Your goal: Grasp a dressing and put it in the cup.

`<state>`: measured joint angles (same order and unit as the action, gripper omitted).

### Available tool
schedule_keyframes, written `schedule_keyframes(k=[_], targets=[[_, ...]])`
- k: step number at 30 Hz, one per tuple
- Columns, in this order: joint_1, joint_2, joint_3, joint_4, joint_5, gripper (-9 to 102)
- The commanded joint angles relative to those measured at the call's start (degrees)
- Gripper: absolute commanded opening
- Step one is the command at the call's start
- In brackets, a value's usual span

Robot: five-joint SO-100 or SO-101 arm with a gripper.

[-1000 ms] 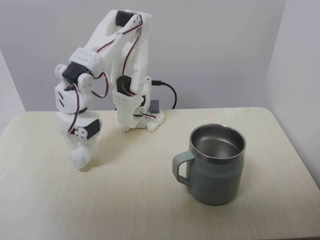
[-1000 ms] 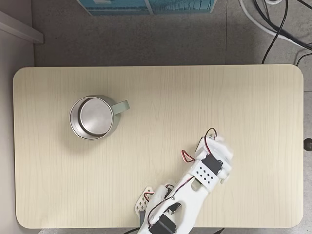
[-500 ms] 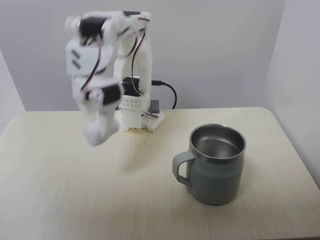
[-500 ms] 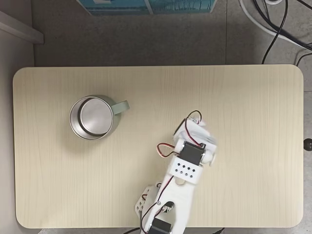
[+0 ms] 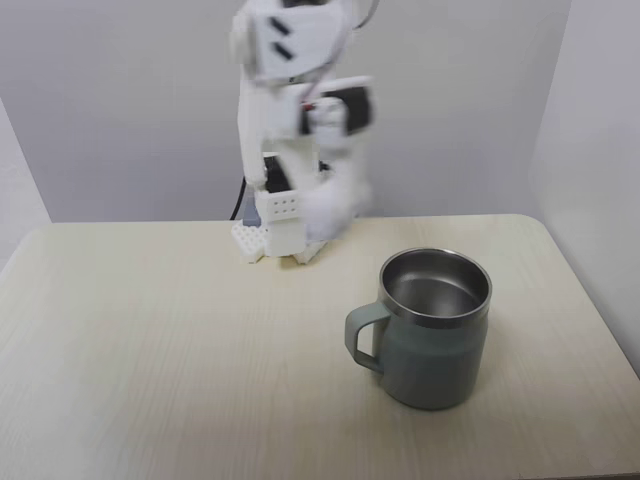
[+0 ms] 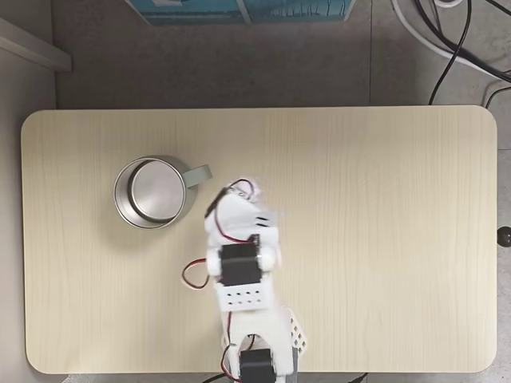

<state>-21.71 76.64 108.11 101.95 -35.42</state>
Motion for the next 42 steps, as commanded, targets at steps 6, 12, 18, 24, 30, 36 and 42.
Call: schedule_keyframes(k=[6, 12, 18, 24, 30, 36, 42], targets=[[-12.74, 13.27, 15.56, 1.76, 9.76, 0], [-15.29, 19.16, 18.54, 2.02, 12.22, 0], [-14.85, 19.16, 17.4, 2.02, 12.22, 6], [-15.82, 17.23, 15.56, 2.29, 13.18, 20], [-15.82, 15.91, 14.41, 2.2, 14.5, 19], [-15.12, 18.28, 14.59, 1.58, 16.44, 18], [-15.21, 21.53, 15.29, 0.09, 16.61, 18]])
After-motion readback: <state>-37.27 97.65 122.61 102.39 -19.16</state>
